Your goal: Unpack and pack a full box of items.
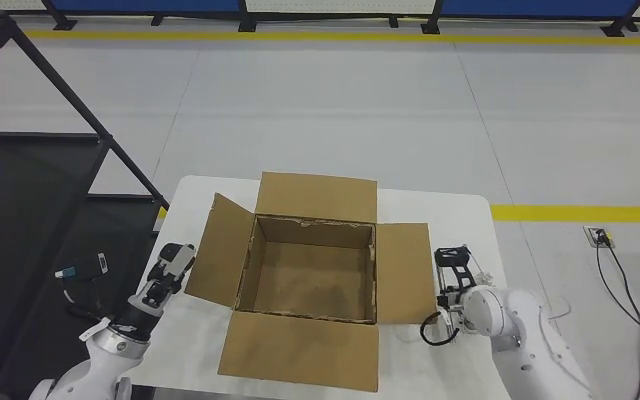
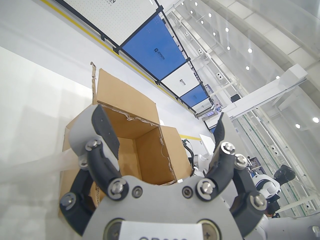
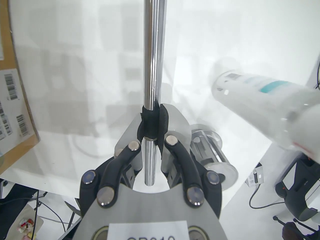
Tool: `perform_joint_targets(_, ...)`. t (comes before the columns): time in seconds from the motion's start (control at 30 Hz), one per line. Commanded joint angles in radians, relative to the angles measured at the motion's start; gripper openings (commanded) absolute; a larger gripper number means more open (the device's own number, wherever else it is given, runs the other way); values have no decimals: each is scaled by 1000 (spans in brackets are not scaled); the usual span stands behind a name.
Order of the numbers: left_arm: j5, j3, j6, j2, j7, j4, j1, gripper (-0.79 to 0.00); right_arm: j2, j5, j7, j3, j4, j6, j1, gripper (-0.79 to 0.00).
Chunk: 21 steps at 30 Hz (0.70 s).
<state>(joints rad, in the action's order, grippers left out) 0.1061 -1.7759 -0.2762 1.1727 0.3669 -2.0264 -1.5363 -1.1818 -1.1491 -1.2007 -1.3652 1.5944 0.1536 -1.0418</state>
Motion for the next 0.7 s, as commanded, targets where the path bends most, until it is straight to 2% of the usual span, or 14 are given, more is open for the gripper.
perform_joint_targets(0.0, 2, 3, 1, 0, 0, -2, 1, 0, 5, -6, 12, -38, 89, 11, -25, -785)
perform_joint_targets(0.23, 3, 6, -2, -2, 1, -7, 2, 0, 14, -47, 110, -138, 401, 68, -107, -785)
perform_joint_targets(0.37, 0, 0, -3, -2, -3, -10, -5, 0, 13, -58, 192, -140, 527, 63, -121, -785)
perform_joint_targets(0.5, -6, -7, -9, -3, -9, -14, -13, 0, 6, -10, 261, -63, 578, -11, -86, -785)
perform_joint_targets(0.67, -12, -22, -12, -3, -25, -21, -24, 0, -10, 29, 262, 116, 495, -118, 59, -785)
